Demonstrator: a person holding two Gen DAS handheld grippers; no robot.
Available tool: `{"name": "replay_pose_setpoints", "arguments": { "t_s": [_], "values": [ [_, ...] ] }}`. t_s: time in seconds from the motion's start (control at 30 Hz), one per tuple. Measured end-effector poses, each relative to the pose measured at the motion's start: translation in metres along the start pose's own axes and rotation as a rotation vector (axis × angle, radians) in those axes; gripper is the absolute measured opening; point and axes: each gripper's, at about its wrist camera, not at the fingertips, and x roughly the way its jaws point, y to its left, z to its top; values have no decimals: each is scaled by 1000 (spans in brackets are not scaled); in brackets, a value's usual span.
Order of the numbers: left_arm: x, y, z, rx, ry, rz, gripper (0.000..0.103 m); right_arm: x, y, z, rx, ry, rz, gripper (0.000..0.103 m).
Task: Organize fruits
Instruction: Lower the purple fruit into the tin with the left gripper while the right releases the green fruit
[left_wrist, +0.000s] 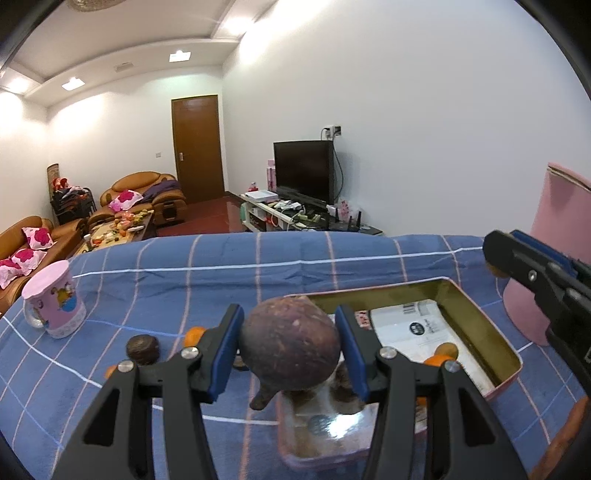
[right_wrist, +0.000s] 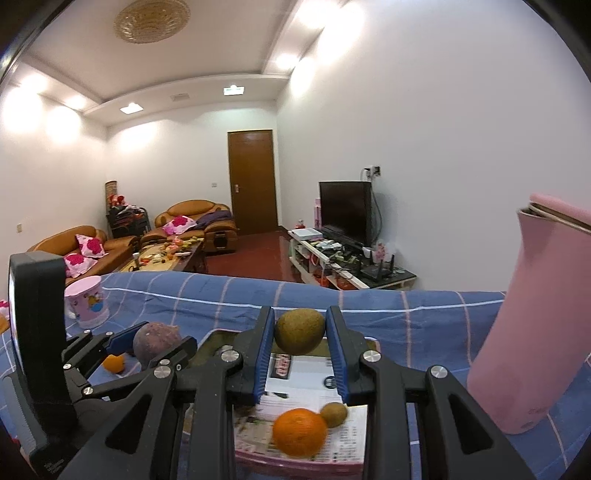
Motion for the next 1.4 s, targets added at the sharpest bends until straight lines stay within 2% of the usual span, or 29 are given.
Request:
{"name": "replay_pose_setpoints", "arguments": {
  "t_s": [0.33,0.57,1.1,1.4],
  "values": [
    [11,-35,5,50,18,-31,53,12,-25,-1,38,34,-56,31],
    [20,-40,4,66,42,-21,53,24,-38,-6,78,74,-74,31],
    [35,-41,4,82,102,-31,53,60,-39,-25,116,227,-3,31],
    [36,-41,2,74,105,-16,54,61,-41,-28,152,230,54,31]
  ]
}}
